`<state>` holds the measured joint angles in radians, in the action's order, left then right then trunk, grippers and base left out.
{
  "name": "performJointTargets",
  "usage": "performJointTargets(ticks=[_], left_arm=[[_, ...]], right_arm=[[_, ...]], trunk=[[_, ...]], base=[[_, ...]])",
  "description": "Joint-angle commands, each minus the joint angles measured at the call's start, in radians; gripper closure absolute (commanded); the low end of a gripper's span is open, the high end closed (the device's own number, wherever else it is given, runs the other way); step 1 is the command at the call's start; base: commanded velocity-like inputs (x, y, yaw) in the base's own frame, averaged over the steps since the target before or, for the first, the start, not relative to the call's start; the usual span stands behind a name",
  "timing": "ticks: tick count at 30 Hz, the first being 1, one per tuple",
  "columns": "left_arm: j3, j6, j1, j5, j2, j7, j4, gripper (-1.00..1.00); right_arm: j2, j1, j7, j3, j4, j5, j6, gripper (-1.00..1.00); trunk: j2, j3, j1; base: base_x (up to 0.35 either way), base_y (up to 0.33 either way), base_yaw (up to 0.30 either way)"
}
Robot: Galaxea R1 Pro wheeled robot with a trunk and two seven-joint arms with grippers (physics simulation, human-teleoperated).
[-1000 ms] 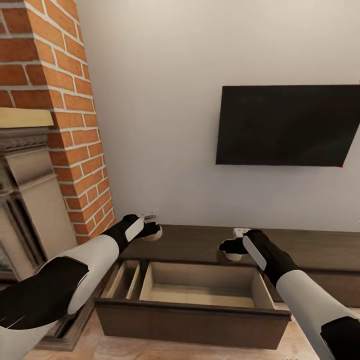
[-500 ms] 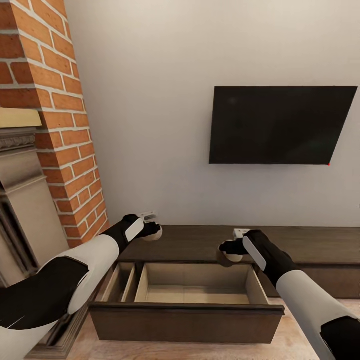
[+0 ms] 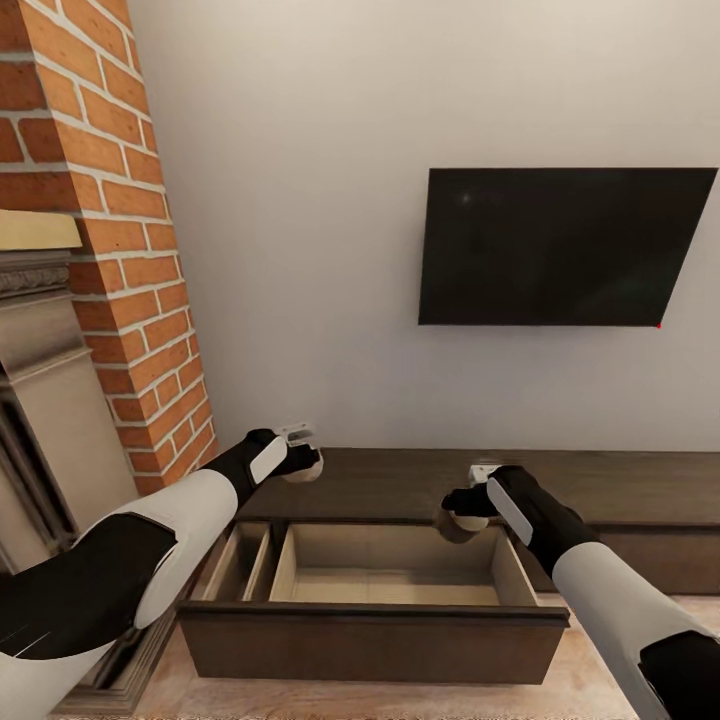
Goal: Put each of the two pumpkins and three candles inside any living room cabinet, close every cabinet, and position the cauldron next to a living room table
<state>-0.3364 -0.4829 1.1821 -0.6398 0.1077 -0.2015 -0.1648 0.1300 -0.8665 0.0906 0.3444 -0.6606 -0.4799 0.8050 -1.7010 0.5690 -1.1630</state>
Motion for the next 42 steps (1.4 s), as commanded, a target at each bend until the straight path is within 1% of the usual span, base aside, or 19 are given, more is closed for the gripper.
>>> performJointTargets(ticks=[1, 2, 3, 6, 7, 8, 13, 17, 18, 19, 21, 23, 26, 28, 31, 34, 36, 37, 42], left_arm=[[-0.007, -0.005, 0.001, -0.009, -0.001, -0.007, -0.002, 1.00], [-0.007, -0.005, 0.001, -0.008, -0.001, -0.007, -0.003, 1.00], [-0.006, -0.029, 0.001, -0.006, -0.002, -0.012, -0.003, 1.00], [-0.006, -0.078, 0.001, -0.006, -0.003, -0.018, -0.003, 1.00], [-0.006, -0.102, 0.001, -0.006, -0.003, -0.020, -0.004, 1.00], [-0.005, -0.140, 0.001, -0.006, -0.003, -0.021, -0.004, 1.00], [-0.004, -0.213, 0.001, -0.007, -0.003, -0.022, -0.002, 1.00], [-0.004, -0.305, 0.003, -0.009, 0.000, -0.022, 0.002, 1.00], [-0.004, -0.340, 0.004, -0.009, 0.002, -0.022, 0.002, 1.00], [-0.004, -0.359, 0.004, -0.009, 0.003, -0.021, 0.003, 1.00], [-0.003, -0.381, 0.005, -0.009, 0.004, -0.021, 0.003, 1.00], [-0.003, -0.418, 0.008, -0.010, 0.004, -0.021, 0.005, 1.00], [-0.003, -0.453, 0.008, -0.011, 0.004, -0.021, 0.005, 1.00], [-0.003, -0.467, 0.008, -0.012, 0.004, -0.020, 0.005, 1.00], [-0.003, -0.473, 0.010, -0.009, 0.022, -0.018, -0.003, 1.00], [-0.004, -0.468, 0.009, -0.007, 0.027, -0.019, -0.003, 1.00], [-0.004, -0.450, 0.010, -0.007, 0.029, -0.018, -0.005, 1.00], [-0.005, -0.423, 0.010, -0.006, 0.030, -0.019, -0.006, 1.00], [-0.006, -0.375, 0.009, -0.006, 0.029, -0.020, -0.008, 1.00]], right_arm=[[0.001, -0.002, 0.010, 0.005, 0.016, -0.015, 0.002, 1.00], [-0.002, -0.002, 0.010, 0.004, 0.031, -0.015, 0.002, 1.00], [-0.017, -0.002, 0.010, 0.002, 0.075, -0.015, 0.002, 1.00], [-0.036, -0.005, 0.032, 0.001, 0.134, -0.016, 0.001, 1.00], [-0.047, -0.007, 0.056, 0.001, 0.162, -0.016, 0.001, 1.00], [-0.064, -0.013, 0.095, 0.001, 0.193, -0.017, -0.003, 1.00], [-0.084, -0.044, 0.137, 0.000, 0.220, -0.018, -0.015, 1.00], [-0.094, -0.114, 0.149, -0.001, 0.229, -0.018, -0.015, 1.00], [-0.102, -0.137, 0.152, -0.001, 0.230, -0.018, -0.011, 1.00], [-0.108, -0.151, 0.153, -0.001, 0.230, -0.018, -0.008, 1.00], [-0.118, -0.172, 0.154, -0.001, 0.231, -0.018, -0.006, 1.00], [-0.136, -0.207, 0.155, -0.001, 0.245, -0.018, -0.005, 1.00], [-0.145, -0.234, 0.155, -0.001, 0.258, -0.018, -0.003, 1.00], [-0.146, -0.241, 0.156, -0.001, 0.262, -0.019, -0.003, 1.00], [-0.147, -0.245, 0.156, -0.036, 0.297, -0.020, -0.003, 1.00], [-0.147, -0.245, 0.156, -0.067, 0.309, -0.020, -0.004, 1.00], [-0.148, -0.246, 0.156, -0.089, 0.315, -0.020, -0.004, 1.00], [-0.148, -0.246, 0.156, -0.097, 0.317, -0.020, -0.004, 1.00], [-0.149, -0.246, 0.156, -0.103, 0.318, -0.020, -0.001, 1.00]], trunk=[[-0.008, 0.006, -0.004], [-0.015, 0.010, -0.008], [-0.022, 0.015, -0.011], [-0.043, 0.029, -0.023], [-0.050, 0.034, -0.027], [-0.057, 0.038, -0.031], [-0.092, 0.062, -0.050], [-0.120, 0.081, -0.065], [-0.127, 0.086, -0.069], [-0.134, 0.090, -0.073], [-0.148, 0.100, -0.080], [-0.162, 0.109, -0.088], [-0.183, 0.123, -0.100], [-0.197, 0.133, -0.107], [-0.218, 0.147, -0.119], [-0.239, 0.161, -0.130], [-0.253, 0.170, -0.138], [-0.260, 0.175, -0.142], [-0.295, 0.197, -0.161]], base=[[0.000, 0.000, 0.000], [0.000, 0.000, 0.000], [0.000, 0.000, 0.000], [0.000, 0.000, 0.001], [0.000, 0.000, 0.022], [0.000, 0.000, 0.044], [0.000, 0.000, 0.056], [0.000, 0.000, 0.066], [0.000, 0.000, 0.069], [0.000, 0.000, 0.070], [0.000, 0.000, 0.070], [0.000, 0.000, 0.071], [0.000, 0.000, 0.071], [0.000, 0.000, 0.071], [0.000, 0.000, 0.071], [0.000, 0.000, 0.049], [0.000, 0.000, 0.014], [0.000, 0.000, -0.071], [0.000, 0.000, -0.163]])
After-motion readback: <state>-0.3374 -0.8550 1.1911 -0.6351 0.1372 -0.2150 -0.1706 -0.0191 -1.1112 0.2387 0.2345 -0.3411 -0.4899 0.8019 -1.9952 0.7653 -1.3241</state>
